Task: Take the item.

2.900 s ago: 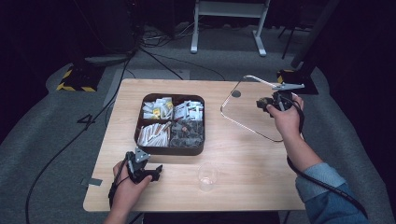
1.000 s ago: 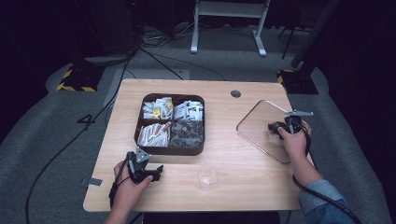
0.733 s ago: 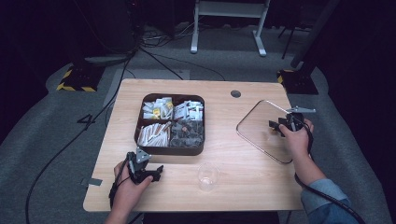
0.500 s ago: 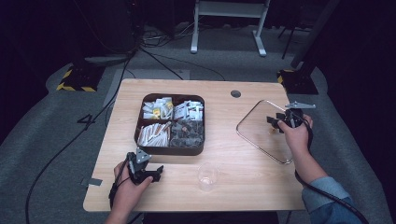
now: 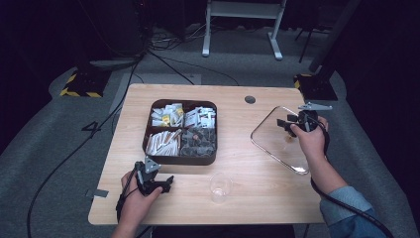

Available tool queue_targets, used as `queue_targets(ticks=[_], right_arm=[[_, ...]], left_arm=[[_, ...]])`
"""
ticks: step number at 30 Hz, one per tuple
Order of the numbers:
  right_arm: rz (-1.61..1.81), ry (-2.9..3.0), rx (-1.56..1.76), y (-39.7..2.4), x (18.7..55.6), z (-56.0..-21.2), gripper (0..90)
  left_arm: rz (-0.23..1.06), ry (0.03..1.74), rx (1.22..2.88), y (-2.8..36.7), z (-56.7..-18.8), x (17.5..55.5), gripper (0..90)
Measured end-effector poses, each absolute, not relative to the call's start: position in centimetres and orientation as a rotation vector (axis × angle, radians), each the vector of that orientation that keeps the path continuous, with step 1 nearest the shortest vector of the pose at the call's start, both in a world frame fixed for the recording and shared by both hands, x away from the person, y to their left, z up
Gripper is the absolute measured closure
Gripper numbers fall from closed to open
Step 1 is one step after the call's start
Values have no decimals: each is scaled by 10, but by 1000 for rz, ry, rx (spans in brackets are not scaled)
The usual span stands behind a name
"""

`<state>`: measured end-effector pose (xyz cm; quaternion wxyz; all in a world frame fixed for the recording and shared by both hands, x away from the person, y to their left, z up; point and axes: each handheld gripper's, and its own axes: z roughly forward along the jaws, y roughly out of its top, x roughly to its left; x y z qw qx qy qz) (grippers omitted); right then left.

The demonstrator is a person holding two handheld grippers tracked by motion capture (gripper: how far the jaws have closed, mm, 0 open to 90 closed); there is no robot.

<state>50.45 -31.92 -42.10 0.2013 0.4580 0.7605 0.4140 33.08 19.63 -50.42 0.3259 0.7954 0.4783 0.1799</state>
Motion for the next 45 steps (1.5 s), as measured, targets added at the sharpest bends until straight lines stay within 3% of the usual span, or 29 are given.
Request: queue_targets(ticks=[25, 45], right_arm=[[1305, 2397, 916, -180, 512, -398, 406], [1341, 2640, 698, -81, 497, -419, 402]], left_arm=[[468, 1268, 2080, 195, -504, 330, 138], [480, 1280, 2071, 195, -504, 329, 138]])
